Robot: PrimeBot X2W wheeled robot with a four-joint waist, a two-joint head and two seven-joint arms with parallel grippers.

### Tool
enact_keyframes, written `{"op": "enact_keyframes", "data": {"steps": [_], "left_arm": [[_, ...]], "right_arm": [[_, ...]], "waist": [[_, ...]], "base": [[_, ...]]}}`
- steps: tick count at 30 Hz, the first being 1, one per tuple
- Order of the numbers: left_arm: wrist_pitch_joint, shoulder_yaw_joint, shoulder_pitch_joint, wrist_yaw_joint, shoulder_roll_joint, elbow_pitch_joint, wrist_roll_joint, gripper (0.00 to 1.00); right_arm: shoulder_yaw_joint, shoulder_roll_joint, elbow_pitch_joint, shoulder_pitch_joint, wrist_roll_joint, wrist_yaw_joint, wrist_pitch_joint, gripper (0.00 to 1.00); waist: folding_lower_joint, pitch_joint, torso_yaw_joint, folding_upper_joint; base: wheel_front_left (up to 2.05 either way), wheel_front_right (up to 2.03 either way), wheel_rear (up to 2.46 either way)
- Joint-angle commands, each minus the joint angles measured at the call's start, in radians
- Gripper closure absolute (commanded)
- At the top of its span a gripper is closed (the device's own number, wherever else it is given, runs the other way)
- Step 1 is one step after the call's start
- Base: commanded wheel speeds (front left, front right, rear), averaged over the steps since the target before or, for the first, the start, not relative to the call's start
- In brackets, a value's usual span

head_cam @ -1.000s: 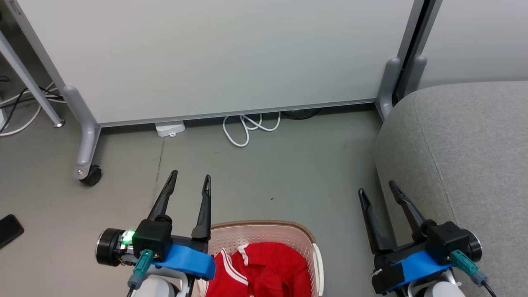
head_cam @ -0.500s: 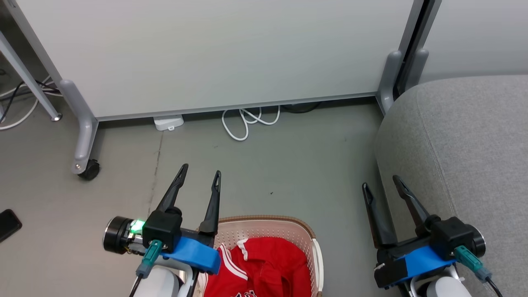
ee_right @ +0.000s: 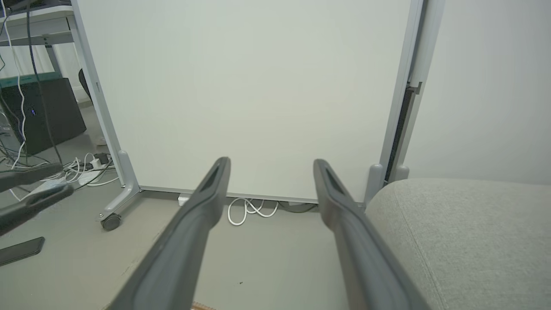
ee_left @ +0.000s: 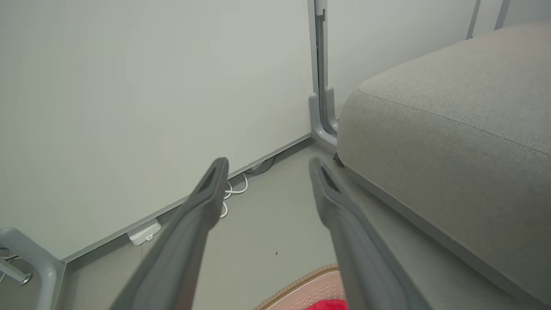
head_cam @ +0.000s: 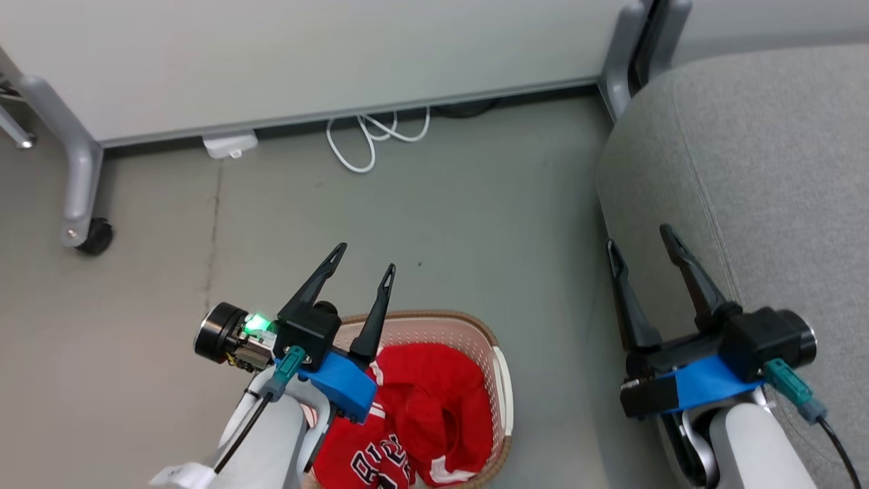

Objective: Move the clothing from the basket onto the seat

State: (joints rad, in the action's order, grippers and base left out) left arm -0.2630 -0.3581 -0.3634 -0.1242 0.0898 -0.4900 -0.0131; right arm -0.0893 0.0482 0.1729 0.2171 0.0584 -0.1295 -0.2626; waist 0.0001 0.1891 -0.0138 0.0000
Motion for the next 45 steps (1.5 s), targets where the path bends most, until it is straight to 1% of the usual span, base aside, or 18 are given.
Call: {"op": "enact_keyframes", "data": {"steps": [1, 7, 12, 18, 27, 32, 35, 41, 45], "left_arm": [[-0.003, -0.010, -0.026, -0.004, 0.011, -0.022, 0.006, 0.00], [-0.003, -0.082, -0.107, -0.006, 0.039, -0.153, 0.007, 0.00], [-0.003, -0.223, -0.172, -0.006, 0.082, -0.284, 0.000, 0.00], [-0.003, -0.395, -0.243, -0.006, 0.123, -0.419, -0.022, 0.00], [0.002, -0.645, -0.345, -0.006, 0.147, -0.621, -0.076, 0.00], [0.039, -0.734, -0.391, -0.006, 0.149, -0.707, -0.145, 0.00], [0.095, -0.784, -0.407, -0.006, 0.158, -0.739, -0.188, 0.00], [0.213, -0.866, -0.447, -0.006, 0.179, -0.754, -0.267, 0.00], [0.252, -0.899, -0.488, -0.006, 0.199, -0.742, -0.287, 0.00]], "right_arm": [[0.000, 0.004, -0.007, 0.026, -0.005, -0.002, -0.003, 0.00], [-0.009, 0.004, -0.031, 0.084, 0.001, -0.002, -0.003, 0.00], [-0.024, 0.004, -0.044, 0.127, 0.018, -0.002, -0.003, 0.00], [-0.031, 0.003, -0.065, 0.165, 0.034, -0.002, -0.003, 0.00], [-0.048, 0.003, -0.082, 0.212, 0.049, -0.002, -0.003, 0.00], [-0.056, 0.003, -0.094, 0.239, 0.052, -0.002, -0.003, 0.00], [-0.059, 0.003, -0.104, 0.252, 0.055, -0.002, -0.003, 0.00], [-0.059, 0.003, -0.122, 0.273, 0.047, -0.001, -0.003, 0.00], [-0.057, 0.003, -0.140, 0.289, 0.042, -0.001, -0.003, 0.00]], "waist": [[-0.0001, 0.053, -0.034, 0.0000], [-0.0001, 0.157, -0.076, 0.0000], [-0.0001, 0.247, -0.117, 0.0000], [-0.0001, 0.335, -0.147, 0.0000], [-0.0001, 0.448, -0.171, 0.0000], [-0.0001, 0.505, -0.183, 0.0000], [-0.0001, 0.536, -0.191, 0.0000], [-0.0001, 0.598, -0.203, 0.0000], [-0.0001, 0.646, -0.213, 0.0000]], "base": [[0.00, 0.00, 0.00], [0.00, 0.00, 0.00], [0.00, 0.00, 0.00], [0.00, 0.00, 0.00], [0.00, 0.00, 0.00], [0.00, 0.00, 0.00], [0.00, 0.00, 0.00], [0.00, 0.00, 0.00], [0.00, 0.00, 0.00]]}}
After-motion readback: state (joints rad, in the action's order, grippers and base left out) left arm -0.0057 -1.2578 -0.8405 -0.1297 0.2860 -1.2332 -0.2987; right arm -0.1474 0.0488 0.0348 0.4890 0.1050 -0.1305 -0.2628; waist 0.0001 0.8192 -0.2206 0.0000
